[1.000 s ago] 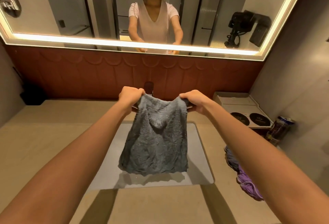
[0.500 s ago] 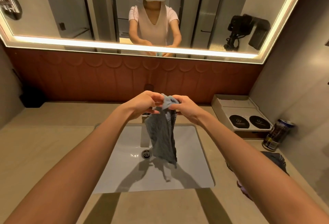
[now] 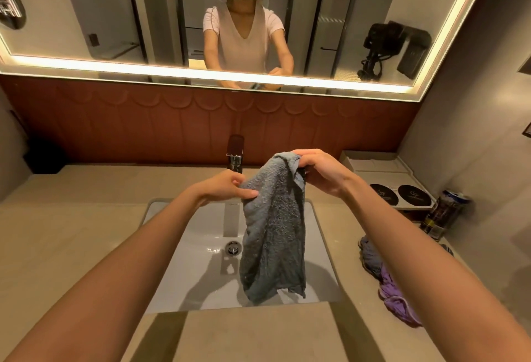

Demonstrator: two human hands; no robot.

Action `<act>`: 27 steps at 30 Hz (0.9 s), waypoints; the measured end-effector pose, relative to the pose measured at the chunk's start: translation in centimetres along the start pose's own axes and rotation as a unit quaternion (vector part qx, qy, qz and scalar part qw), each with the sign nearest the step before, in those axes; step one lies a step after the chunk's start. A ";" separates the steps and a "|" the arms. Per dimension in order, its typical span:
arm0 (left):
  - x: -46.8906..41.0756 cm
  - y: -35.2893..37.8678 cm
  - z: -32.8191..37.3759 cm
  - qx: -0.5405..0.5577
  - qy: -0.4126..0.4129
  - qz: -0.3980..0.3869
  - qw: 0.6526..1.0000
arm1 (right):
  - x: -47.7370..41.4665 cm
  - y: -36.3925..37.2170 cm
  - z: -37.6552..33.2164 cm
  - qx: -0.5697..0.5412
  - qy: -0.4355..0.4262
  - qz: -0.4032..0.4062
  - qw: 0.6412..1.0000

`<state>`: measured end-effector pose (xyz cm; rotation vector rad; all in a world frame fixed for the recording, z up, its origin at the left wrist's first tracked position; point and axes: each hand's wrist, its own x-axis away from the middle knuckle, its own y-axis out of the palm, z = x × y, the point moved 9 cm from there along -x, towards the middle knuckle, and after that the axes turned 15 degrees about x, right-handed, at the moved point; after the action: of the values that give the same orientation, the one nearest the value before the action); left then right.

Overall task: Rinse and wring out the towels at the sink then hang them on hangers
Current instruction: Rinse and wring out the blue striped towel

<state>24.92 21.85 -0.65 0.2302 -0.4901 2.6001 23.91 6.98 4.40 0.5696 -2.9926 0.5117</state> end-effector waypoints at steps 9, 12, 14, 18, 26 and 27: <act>1.2 -4.5 2.9 0.114 0.097 0.197 0.969 | 1.2 -0.5 0.6 0.123 0.018 -0.032 0.992; 1.3 -4.4 5.1 0.144 0.142 0.204 0.958 | 0.9 0.8 -0.3 0.131 0.011 -0.059 0.990; 1.4 -4.2 6.6 0.157 0.166 0.200 0.953 | 0.4 2.3 -1.0 0.108 -0.007 -0.085 0.991; 1.2 -4.0 7.8 0.182 0.184 0.185 0.948 | -1.1 2.7 -2.3 0.102 -0.022 -0.013 0.994; -0.2 -0.3 -2.2 0.124 0.065 0.110 0.984 | -2.9 1.5 -2.9 -0.048 0.007 0.161 0.986; -0.5 0.9 -3.4 0.073 0.041 0.074 0.994 | -3.1 1.7 -3.2 -0.064 0.006 0.167 0.984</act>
<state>24.67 22.18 -4.18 0.1385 -0.2984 2.7807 26.13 10.56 6.53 0.0519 -3.0915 0.3303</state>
